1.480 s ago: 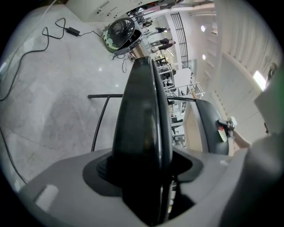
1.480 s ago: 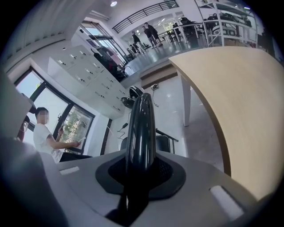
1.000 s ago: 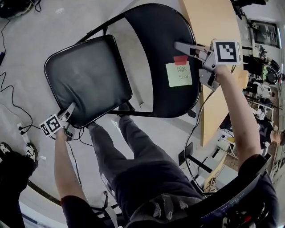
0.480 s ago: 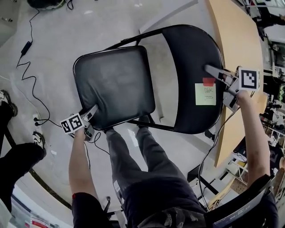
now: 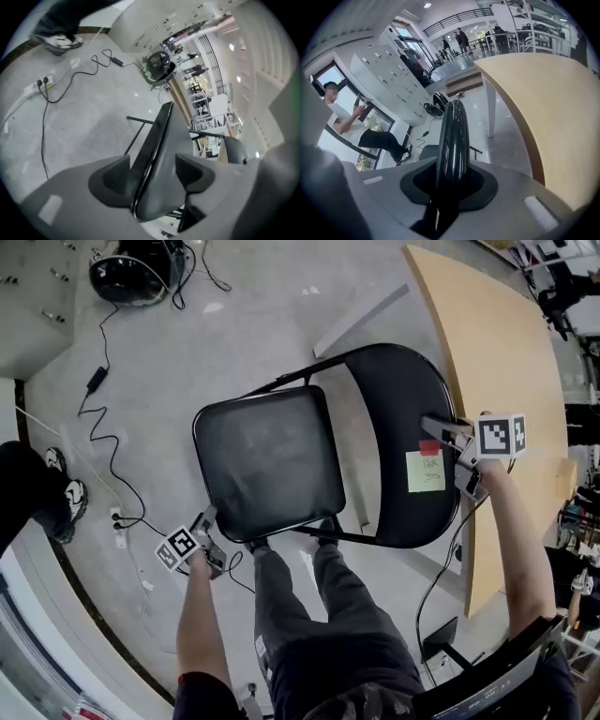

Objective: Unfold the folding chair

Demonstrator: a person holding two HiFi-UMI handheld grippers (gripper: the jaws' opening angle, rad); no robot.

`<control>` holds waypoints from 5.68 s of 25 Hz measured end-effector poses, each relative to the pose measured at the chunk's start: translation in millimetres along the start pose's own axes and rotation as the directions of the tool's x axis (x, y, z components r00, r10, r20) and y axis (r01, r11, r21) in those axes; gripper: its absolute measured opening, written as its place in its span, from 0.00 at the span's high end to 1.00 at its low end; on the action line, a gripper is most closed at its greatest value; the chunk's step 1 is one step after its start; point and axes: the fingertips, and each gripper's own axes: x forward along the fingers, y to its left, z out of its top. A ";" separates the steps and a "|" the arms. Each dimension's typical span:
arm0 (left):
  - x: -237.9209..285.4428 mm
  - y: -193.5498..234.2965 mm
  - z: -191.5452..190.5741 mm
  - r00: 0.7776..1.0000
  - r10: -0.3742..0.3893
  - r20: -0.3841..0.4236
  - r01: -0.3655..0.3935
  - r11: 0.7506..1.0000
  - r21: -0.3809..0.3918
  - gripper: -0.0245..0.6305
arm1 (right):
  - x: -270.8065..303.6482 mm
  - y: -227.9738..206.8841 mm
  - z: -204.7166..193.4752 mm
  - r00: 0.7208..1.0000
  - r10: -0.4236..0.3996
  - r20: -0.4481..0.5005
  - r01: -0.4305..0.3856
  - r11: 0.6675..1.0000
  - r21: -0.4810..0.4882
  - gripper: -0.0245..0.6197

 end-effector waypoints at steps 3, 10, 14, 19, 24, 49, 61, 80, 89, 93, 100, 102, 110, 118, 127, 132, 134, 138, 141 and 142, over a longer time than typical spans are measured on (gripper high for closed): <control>-23.7 -17.5 7.7 1.000 0.018 -0.014 -0.017 0.995 0.098 0.69 | 11.7 0.4 16.9 0.999 0.000 0.052 0.004 0.997 -0.072 0.81; -123.9 -87.2 -45.8 0.975 0.167 -0.146 -0.115 0.943 0.311 0.96 | 6.6 -6.2 -5.3 0.996 -0.088 0.018 0.089 0.990 -0.108 0.75; -145.6 -141.5 -18.6 0.986 0.156 -0.055 -0.124 0.919 0.375 0.96 | 3.1 -6.9 -18.6 0.997 -0.060 0.044 0.063 0.995 -0.081 0.62; -154.1 -205.7 12.1 0.984 0.174 0.043 -0.173 0.860 0.479 0.96 | -15.3 -6.2 -17.0 0.986 0.011 0.165 -0.004 0.999 -0.045 0.55; -154.9 -274.5 -7.5 0.983 0.138 0.121 -0.183 0.787 0.590 0.96 | -87.8 3.3 -10.4 0.939 0.098 0.328 -0.056 0.989 -0.134 0.54; -208.5 -542.2 -172.5 0.943 -0.184 0.278 -0.180 0.419 0.890 0.96 | -227.4 121.6 -110.9 0.666 0.633 0.396 -0.578 0.772 -0.263 0.96; -245.8 -539.2 -150.4 0.923 -0.313 0.222 -0.063 0.448 0.892 0.96 | -212.5 185.8 -113.6 0.702 0.657 0.275 -0.574 0.750 -0.327 0.96; -329.5 -498.5 -98.1 0.854 -0.499 0.147 0.009 0.298 0.955 0.96 | -183.4 339.8 -125.7 0.732 0.630 0.261 -0.446 0.731 -0.516 0.96; -335.0 -489.2 -92.8 0.824 -0.554 0.119 0.072 0.309 0.948 0.96 | -202.6 348.8 -133.6 0.707 0.577 0.408 -0.331 0.781 -0.530 0.96; -341.2 -494.4 -102.6 0.815 -0.570 0.109 0.088 0.308 0.947 0.96 | -224.3 349.4 -132.2 0.660 0.586 0.469 -0.319 0.784 -0.532 0.96; -358.9 -501.7 -115.4 0.809 -0.568 0.153 0.035 0.306 0.952 0.96 | -249.8 364.3 -138.5 0.563 0.685 0.462 -0.373 0.709 -0.598 0.96; -358.4 -505.7 -124.7 0.810 -0.565 0.157 0.020 0.294 0.955 0.96 | -257.4 361.6 -143.1 0.540 0.703 0.462 -0.381 0.694 -0.611 0.96; -334.9 -533.0 -192.9 0.829 -0.544 0.129 0.009 0.244 0.970 0.96 | -293.4 320.9 -184.5 0.514 0.746 0.422 -0.430 0.650 -0.626 0.96; -318.2 -540.7 -264.4 0.865 -0.495 0.081 0.013 0.184 0.983 0.96 | -320.2 279.2 -220.4 0.479 0.751 0.454 -0.471 0.656 -0.589 0.96; -326.4 -524.1 -308.8 0.899 -0.416 0.136 -0.050 0.211 0.976 0.96 | -324.1 257.1 -250.3 0.457 0.786 0.417 -0.548 0.618 -0.564 0.96; -334.1 -508.4 -316.4 0.903 -0.401 0.158 -0.064 0.237 0.969 0.96 | -320.1 267.5 -263.1 0.475 0.795 0.378 -0.546 0.603 -0.582 0.96; -335.5 -502.4 -314.5 0.901 -0.403 0.160 -0.062 0.247 0.967 0.96 | -315.1 273.2 -265.7 0.488 0.794 0.361 -0.538 0.600 -0.592 0.96; -337.2 -497.0 -311.7 0.901 -0.401 0.164 -0.066 0.245 0.967 0.96 | -309.5 280.7 -265.2 0.505 0.793 0.340 -0.535 0.597 -0.598 0.96; -344.2 -493.6 -301.0 0.900 -0.402 0.169 -0.069 0.252 0.965 0.96 | -304.9 292.5 -261.0 0.518 0.793 0.321 -0.534 0.593 -0.603 0.96; -346.6 -491.4 -294.3 0.899 -0.403 0.173 -0.070 0.258 0.964 0.96 | -301.1 297.4 -258.4 0.525 0.791 0.314 -0.534 0.593 -0.603 0.96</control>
